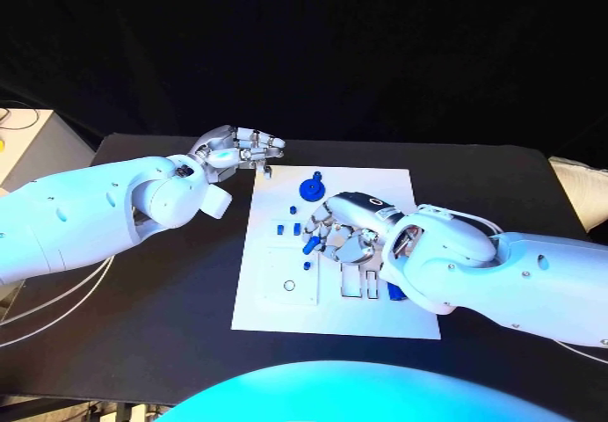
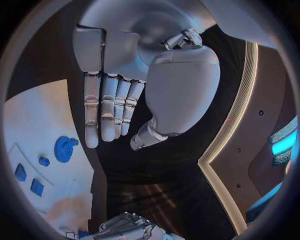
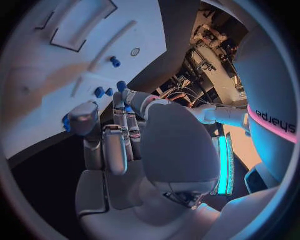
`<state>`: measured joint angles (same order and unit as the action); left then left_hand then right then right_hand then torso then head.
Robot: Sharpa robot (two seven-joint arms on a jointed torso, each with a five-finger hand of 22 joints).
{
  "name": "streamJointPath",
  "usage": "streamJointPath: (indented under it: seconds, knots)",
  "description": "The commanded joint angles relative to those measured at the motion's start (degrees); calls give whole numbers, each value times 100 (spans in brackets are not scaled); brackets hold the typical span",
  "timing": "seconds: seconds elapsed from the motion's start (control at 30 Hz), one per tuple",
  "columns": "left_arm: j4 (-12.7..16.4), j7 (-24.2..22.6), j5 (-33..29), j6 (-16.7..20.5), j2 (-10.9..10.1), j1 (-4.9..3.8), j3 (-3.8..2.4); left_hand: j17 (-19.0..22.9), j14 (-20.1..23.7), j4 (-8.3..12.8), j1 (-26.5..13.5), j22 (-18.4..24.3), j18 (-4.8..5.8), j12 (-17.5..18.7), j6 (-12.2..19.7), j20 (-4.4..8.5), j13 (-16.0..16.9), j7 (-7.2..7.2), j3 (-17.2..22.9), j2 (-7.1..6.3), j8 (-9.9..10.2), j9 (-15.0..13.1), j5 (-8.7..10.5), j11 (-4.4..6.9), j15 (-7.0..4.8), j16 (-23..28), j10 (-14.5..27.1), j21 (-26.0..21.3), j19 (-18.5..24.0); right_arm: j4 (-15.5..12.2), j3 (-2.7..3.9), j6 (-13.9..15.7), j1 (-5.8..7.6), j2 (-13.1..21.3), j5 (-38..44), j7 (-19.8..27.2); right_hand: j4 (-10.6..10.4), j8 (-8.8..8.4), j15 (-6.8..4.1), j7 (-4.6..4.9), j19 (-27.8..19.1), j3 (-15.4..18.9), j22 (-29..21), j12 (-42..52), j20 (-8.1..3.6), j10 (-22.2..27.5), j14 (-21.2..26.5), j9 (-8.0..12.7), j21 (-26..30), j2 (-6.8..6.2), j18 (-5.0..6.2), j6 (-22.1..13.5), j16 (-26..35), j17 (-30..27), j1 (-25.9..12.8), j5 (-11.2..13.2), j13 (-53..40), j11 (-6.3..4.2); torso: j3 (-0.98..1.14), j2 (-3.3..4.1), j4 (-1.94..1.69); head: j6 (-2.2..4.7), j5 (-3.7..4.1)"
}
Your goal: Assemble the parts on the task board
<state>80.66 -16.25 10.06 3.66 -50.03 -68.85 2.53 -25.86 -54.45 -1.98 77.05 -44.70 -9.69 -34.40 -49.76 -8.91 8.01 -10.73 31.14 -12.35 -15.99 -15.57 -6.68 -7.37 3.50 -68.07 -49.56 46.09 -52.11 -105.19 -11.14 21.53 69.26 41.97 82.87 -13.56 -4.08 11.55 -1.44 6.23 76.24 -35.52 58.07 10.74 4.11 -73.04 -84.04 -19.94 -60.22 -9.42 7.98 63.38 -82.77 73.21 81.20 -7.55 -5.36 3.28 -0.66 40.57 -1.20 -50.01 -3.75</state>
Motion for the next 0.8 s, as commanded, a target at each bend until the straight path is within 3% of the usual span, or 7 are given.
streamJointPath:
  seconds: [0.03,0.4,0.63,0.8]
  knots:
    - [15,-11,-40,-123,14,3,-3,7,-23,-1,28,9,-85,-19,28,-11,-5,7,-30,48,-20,7,4,1,1,29,43,-24,-47,38,-11,-112,-103,-138,476,176,3,251,-37,38,21,-36,-3,-28,-7,-63,-259,-332,30,-16,-100,1,-26,-4,-61,-40,-6,-73,-5,2,4,1,-28]
    - [17,1,-40,-139,11,7,-3,9,-21,-3,34,17,-84,-20,29,-12,-10,6,-39,52,-28,7,4,-1,2,32,53,-34,-53,201,-57,-261,-337,-442,724,149,20,257,-35,43,4,-52,-33,-44,-7,-63,-255,-344,63,-15,-92,-13,-20,-18,-71,-47,-8,-69,-2,1,6,1,-100]
    - [19,19,-40,-153,5,8,-3,9,-20,-7,32,20,-84,-22,30,-12,-11,5,-44,53,-31,7,4,-2,3,33,55,-38,-55,265,-79,-307,-430,-513,1013,24,29,261,-34,45,4,-60,-27,-52,-6,-63,-251,-352,60,-15,-93,-20,-11,-38,-78,-46,-10,-67,-1,-3,17,1,-111]
    - [12,25,-40,-161,8,8,-4,9,-20,-7,32,20,-84,-22,30,-12,-11,5,-44,53,-31,7,4,-2,3,33,55,-38,-55,278,-85,-353,-482,-553,1101,-6,32,263,-34,46,0,-61,-34,-54,-6,-64,-251,-354,67,-17,-92,-21,-13,-33,-81,-44,-11,-67,-2,0,3,1,-110]
